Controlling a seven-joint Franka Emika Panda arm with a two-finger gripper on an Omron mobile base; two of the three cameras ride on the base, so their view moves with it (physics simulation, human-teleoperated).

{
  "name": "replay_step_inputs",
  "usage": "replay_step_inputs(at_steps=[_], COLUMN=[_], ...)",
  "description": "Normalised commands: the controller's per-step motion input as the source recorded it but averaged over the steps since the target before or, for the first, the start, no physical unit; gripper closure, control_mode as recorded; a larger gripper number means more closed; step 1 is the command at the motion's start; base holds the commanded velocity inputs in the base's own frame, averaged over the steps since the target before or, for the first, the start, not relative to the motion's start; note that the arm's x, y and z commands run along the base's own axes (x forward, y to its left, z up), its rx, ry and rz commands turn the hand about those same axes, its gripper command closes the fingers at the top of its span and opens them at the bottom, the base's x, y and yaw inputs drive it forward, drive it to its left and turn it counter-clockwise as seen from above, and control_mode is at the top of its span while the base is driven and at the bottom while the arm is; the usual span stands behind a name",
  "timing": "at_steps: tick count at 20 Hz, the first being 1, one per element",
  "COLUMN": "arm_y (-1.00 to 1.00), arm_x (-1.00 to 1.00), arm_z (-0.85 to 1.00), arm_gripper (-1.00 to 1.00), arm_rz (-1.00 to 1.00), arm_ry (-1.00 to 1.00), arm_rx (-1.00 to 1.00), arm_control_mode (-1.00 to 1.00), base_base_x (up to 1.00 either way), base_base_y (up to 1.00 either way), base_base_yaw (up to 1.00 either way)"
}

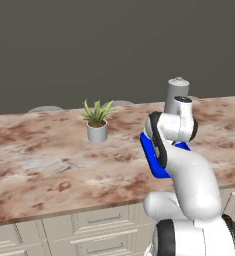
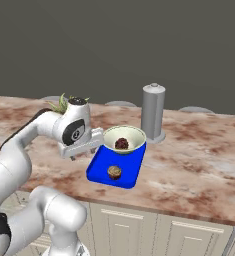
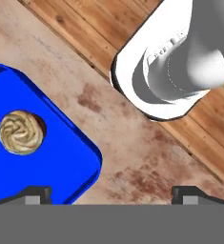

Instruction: Place the bowl with cake and the cupcake onto the tray.

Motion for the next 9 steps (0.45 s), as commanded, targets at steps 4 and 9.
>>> replay_step_inputs(at_steps=[4,9], arm_y=[0.71,0.76], arm_x=[-0.11,0.0], arm_z=[0.39,-0.05], arm_gripper=[-1.0,-1.0], arm_rz=[0.0,0.0], arm_ry=[0.07,0.01], arm_rx=[-0.04,-0.1], arm_control_mode=[-1.0,-1.0], base_base_x=[0.0,0.0], base_base_y=[0.0,0.0], base_base_yaw=[0.0,0.0])
